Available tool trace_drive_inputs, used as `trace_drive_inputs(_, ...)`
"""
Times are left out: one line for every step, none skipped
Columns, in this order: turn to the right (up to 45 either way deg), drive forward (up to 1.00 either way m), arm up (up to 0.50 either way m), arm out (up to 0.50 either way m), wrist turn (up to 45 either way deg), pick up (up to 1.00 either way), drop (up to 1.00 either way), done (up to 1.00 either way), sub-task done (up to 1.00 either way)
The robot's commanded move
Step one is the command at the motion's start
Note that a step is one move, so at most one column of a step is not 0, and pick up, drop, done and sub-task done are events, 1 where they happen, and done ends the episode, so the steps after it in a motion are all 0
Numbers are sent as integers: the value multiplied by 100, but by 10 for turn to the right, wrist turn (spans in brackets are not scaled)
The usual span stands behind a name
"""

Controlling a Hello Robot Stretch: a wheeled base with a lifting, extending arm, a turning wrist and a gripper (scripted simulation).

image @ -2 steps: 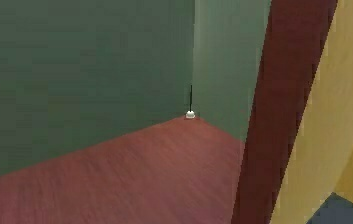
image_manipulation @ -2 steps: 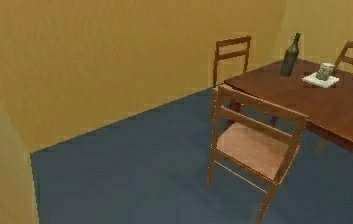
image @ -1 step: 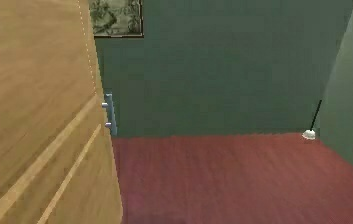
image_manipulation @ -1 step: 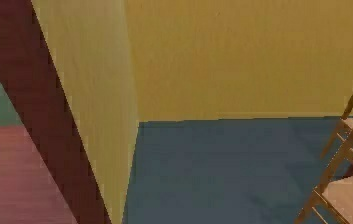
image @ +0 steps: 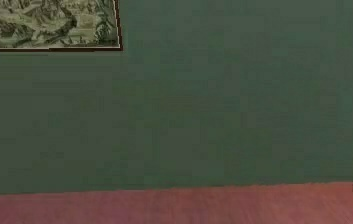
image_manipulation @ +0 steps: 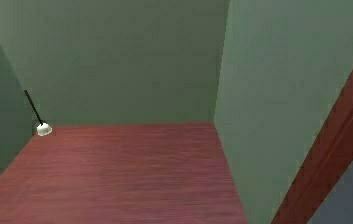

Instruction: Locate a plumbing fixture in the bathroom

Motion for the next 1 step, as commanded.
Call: trace_drive_inputs(0,40,0,0,0,0,0,0,0)
